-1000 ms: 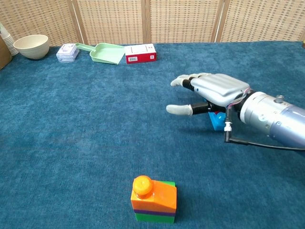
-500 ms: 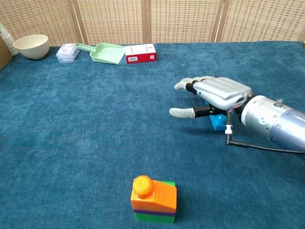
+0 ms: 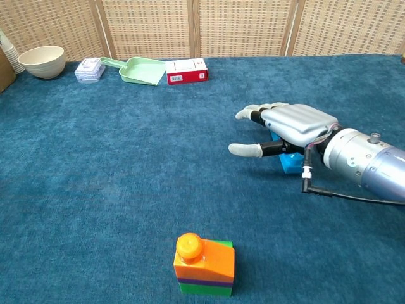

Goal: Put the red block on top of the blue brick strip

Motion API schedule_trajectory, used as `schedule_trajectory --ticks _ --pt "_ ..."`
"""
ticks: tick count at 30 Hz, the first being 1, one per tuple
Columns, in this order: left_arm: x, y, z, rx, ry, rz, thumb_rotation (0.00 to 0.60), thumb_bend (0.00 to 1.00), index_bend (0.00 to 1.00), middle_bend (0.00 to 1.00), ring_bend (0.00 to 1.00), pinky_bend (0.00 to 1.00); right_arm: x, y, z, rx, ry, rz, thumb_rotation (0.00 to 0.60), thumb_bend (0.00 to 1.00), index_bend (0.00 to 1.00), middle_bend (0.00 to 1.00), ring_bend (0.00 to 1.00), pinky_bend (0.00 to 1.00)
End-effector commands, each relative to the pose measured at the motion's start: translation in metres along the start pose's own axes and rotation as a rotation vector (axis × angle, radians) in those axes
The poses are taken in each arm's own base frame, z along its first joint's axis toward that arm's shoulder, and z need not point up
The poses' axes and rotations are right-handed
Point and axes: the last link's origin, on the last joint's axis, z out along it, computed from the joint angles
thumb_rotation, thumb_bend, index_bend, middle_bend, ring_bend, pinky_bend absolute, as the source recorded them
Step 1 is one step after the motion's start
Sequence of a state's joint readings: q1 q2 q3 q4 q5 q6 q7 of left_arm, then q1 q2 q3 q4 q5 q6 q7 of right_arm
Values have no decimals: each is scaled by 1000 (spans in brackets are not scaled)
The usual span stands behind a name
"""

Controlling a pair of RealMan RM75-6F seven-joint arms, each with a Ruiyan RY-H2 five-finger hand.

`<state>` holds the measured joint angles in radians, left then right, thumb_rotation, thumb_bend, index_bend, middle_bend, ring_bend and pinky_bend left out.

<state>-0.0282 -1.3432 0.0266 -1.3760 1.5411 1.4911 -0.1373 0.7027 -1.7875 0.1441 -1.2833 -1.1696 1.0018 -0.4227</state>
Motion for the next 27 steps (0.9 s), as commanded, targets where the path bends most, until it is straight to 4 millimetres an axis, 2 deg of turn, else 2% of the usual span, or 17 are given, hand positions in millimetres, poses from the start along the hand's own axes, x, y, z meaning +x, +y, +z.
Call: schedule_trajectory --ticks 1,15,21,27 --pt "0 0 0 1 -1 -1 600 467 515 359 308 154 -1 0 0 -2 -2 0 8 14 60 48 0 0" --pt "-1 -1 0 -1 -1 -3 600 467 515 359 308 154 -2 0 0 -11 -3 -3 10 15 52 48 0 0" --pt "0 -1 1 -6 4 -5 600 468 516 359 308 154 14 -2 -1 6 42 -3 8 15 43 48 0 0" --pt "1 0 0 -9 9 -4 600 467 516 359 308 154 38 0 -5 2 111 24 14 14 42 48 0 0"
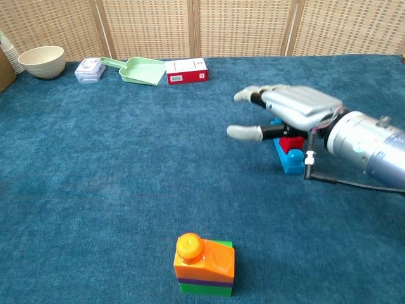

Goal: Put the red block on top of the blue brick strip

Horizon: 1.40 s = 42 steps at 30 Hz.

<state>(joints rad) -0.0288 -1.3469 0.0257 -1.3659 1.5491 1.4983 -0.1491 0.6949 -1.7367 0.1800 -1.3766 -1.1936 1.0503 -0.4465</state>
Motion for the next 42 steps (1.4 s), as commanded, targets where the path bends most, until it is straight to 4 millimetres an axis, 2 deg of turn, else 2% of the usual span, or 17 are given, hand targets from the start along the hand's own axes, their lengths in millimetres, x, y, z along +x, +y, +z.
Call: schedule_trajectory --ticks 1,5,6,8,10,12,16,18,21,24,28,33,42 --pt "1 0 0 -2 5 1 600 467 515 359 308 154 16 4 -2 -13 48 16 14 14 42 48 0 0" --pt "6 0 -2 -4 20 8 600 467 515 358 309 154 37 22 -9 -67 105 35 31 15 44 48 0 0" --pt "7 0 -2 -5 22 10 600 468 515 358 308 154 42 28 -12 -86 116 43 57 16 46 48 0 0" --pt "9 0 -3 -4 26 16 600 467 515 356 308 153 52 42 -20 -130 140 62 141 21 64 49 0 0" --pt "11 0 -4 -2 30 18 600 467 510 353 309 153 63 60 -34 -193 176 108 268 55 104 70 0 15" --pt "12 1 -5 2 24 23 600 467 503 348 308 153 69 80 -52 -264 211 191 320 109 134 96 0 71" --pt "14 4 -4 3 9 48 600 468 490 334 301 146 76 109 -82 -348 238 232 384 184 189 126 1 164" --pt "15 7 -4 3 10 57 600 467 482 329 297 143 76 122 -99 -385 240 212 411 195 229 146 10 174" --pt "18 11 -4 4 11 71 600 468 474 324 296 140 74 138 -125 -440 217 127 421 200 311 201 67 184" --pt "19 12 -4 11 9 85 600 468 472 324 296 138 69 146 -148 -491 196 33 465 204 424 285 170 246" --pt "23 12 -5 20 7 115 600 468 472 324 295 137 63 152 -172 -546 167 -13 494 206 483 340 228 278" --pt "30 14 -8 20 25 116 600 468 477 337 296 148 57 156 -195 -580 133 -32 515 211 490 344 230 279" --pt "33 26 -16 -25 23 110 600 468 486 343 296 148 51 153 -223 -572 114 -5 530 212 477 328 193 280"
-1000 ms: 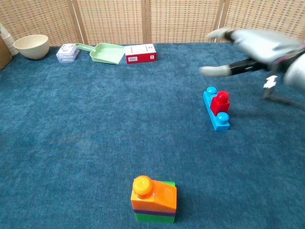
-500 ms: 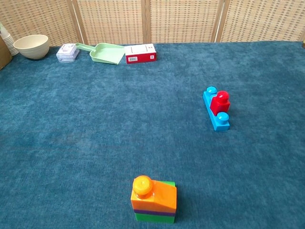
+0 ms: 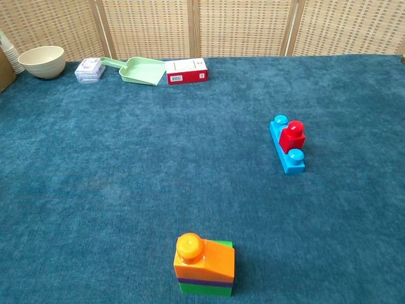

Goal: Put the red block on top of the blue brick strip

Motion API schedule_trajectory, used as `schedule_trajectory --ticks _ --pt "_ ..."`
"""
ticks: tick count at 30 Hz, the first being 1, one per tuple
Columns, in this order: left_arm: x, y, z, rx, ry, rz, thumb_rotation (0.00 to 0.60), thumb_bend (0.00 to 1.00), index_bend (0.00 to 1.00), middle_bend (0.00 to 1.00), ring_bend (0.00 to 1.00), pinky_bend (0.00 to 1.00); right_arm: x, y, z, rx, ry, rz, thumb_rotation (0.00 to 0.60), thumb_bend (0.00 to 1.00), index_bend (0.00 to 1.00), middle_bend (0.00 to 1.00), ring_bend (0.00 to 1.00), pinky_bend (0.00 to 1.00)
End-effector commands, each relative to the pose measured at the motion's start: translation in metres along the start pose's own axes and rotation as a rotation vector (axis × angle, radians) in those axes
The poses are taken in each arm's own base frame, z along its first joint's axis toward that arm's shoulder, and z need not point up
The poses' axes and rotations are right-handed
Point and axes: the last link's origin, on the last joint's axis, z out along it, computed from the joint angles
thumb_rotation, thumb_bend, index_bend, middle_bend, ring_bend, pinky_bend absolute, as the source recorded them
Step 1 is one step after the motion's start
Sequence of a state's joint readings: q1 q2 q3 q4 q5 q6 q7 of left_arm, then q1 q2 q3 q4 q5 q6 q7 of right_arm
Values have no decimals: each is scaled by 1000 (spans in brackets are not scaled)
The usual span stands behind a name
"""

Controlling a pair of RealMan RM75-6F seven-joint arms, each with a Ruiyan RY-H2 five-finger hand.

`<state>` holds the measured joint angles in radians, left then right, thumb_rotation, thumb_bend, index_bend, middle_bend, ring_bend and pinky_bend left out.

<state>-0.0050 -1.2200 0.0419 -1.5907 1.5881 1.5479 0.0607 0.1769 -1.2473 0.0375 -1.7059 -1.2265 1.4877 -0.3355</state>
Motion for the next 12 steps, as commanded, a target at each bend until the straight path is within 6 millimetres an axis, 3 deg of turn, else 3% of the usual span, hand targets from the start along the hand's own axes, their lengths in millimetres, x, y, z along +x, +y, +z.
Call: schedule_trajectory --ticks 1,12 --pt "1 4 -2 -9 2 -4 600 467 486 342 296 147 0 4 -6 -3 -3 17 529 211 476 326 191 280" --pt "2 9 0 -19 8 -11 600 468 486 340 296 141 -1 10 -13 -21 16 40 526 212 466 325 190 279"
